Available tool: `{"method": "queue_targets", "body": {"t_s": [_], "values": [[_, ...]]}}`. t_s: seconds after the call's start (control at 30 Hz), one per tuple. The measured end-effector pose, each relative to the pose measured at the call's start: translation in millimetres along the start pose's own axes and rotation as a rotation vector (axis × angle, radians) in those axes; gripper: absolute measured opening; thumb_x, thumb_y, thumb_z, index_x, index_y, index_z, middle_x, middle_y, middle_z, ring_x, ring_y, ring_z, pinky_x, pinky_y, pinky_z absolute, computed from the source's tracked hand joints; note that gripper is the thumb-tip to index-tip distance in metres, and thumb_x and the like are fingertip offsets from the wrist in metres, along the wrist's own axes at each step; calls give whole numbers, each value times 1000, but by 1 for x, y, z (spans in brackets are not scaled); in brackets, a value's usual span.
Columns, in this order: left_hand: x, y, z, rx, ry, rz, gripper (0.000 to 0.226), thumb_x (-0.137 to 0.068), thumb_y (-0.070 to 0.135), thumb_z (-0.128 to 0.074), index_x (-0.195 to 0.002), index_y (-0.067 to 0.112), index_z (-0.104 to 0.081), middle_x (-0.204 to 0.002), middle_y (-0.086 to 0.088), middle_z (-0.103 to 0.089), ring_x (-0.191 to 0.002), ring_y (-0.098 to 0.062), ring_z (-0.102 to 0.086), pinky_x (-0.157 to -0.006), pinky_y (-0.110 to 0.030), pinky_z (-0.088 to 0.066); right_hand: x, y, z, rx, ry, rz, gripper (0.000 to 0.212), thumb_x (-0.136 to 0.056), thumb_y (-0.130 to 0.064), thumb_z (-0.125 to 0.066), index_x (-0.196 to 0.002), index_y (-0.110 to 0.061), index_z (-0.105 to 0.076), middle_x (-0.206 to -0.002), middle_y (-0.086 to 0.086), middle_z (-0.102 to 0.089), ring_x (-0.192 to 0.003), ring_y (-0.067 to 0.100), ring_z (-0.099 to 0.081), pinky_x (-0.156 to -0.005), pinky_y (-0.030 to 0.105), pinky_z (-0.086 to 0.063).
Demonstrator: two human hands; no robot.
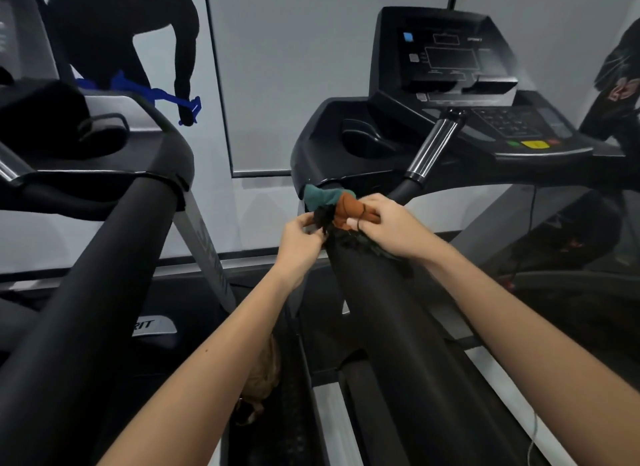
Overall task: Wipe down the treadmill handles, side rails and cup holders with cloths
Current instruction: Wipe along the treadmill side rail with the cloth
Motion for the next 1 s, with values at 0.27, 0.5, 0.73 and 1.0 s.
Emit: {"method": "queue_targets", "body": {"t_s": [0.27, 0.5, 0.73, 1.0], "values": [[-6, -3, 4, 58, -31, 43, 49, -91, 7, -56, -138, 5, -41, -135, -8, -50, -111, -18, -56, -89, -24, -49, -56, 8, -15, -83, -81, -120, 14, -95, -21, -47, -92, -18, -61, -97, -1, -62, -94, 16, -56, -83, 25, -39], [-1, -3, 6, 77, -41, 69, 44, -92, 8, -56, -134, 11, -46, -139, -4, -46, -120, -21, -52, -92, -31, -50, -12, 6, -16, -448, 19, -304, 26, -98, -21, -43, -118, -10, -55, -113, 5, -60, -97, 11, -52, -70, 15, -41], [9, 0, 7, 58, -75, 89, 45, -92, 6, -54, -136, 10, -45, -142, -2, -43, -116, -16, -51, -92, -33, -51, 77, 16, -25, -911, -40, -598, 25, -99, -13, -34, -100, -9, -59, -70, 10, -70, -58, 5, -68, -45, 15, -49], [17, 6, 12, 138, -132, 148, 26, -95, -1, -45, -119, 2, -55, -83, -6, -61, -52, -3, -61, -44, -17, -49, 56, -3, 4, -91, -349, -99, 66, -85, -31, -62, -142, -30, -29, -143, -9, -22, -132, 7, -28, -113, 28, -25]]}}
Point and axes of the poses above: each hand's wrist, its own x-axis away from the middle knuckle, its own z-axis out of the back of the hand, y = z × x, the point moved 3 cm from there along -x, towards the middle knuckle
